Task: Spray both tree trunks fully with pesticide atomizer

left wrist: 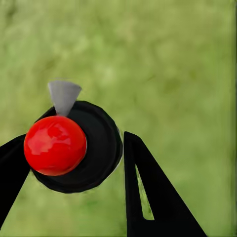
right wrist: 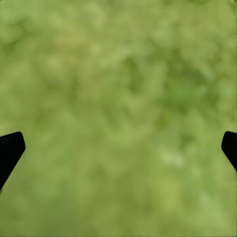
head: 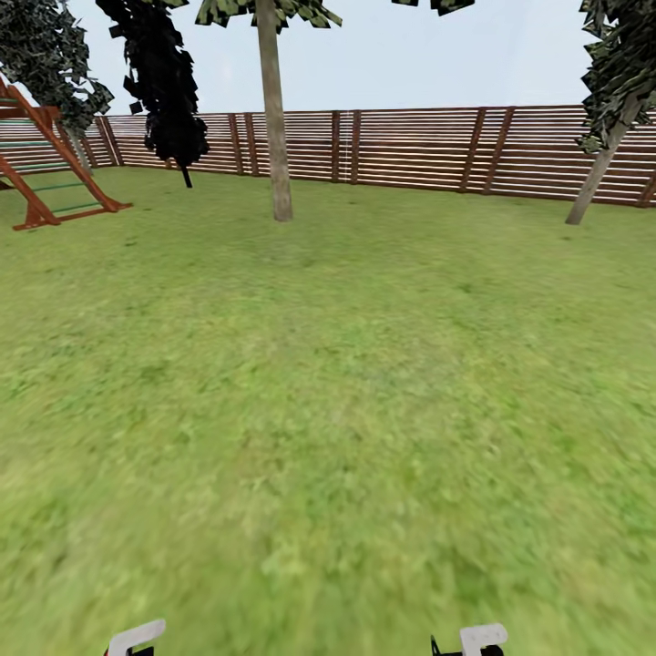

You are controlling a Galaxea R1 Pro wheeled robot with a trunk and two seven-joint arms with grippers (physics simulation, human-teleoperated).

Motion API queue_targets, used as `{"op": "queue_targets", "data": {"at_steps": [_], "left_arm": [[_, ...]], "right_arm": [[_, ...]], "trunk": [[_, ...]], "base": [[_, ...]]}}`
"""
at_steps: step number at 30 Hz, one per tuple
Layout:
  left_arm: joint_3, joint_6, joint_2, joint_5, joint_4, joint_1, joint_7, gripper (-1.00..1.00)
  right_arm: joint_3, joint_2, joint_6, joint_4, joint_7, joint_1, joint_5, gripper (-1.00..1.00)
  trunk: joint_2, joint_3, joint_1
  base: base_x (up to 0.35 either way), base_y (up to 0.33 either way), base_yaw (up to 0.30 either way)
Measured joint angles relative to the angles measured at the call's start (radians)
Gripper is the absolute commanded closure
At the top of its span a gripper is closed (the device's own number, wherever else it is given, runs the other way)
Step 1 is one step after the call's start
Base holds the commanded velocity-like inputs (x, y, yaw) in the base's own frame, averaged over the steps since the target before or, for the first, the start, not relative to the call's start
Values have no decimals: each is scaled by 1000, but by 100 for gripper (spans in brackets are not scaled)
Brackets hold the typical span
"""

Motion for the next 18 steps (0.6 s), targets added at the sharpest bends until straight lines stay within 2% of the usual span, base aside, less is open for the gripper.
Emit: {"op": "queue_targets", "data": {"at_steps": [18], "left_arm": [[3,1,4,0,-3,0,4,100]], "right_arm": [[0,0,0,0,0,0,0,-100]], "trunk": [[0,0,0]], "base": [[340,0,0]]}}
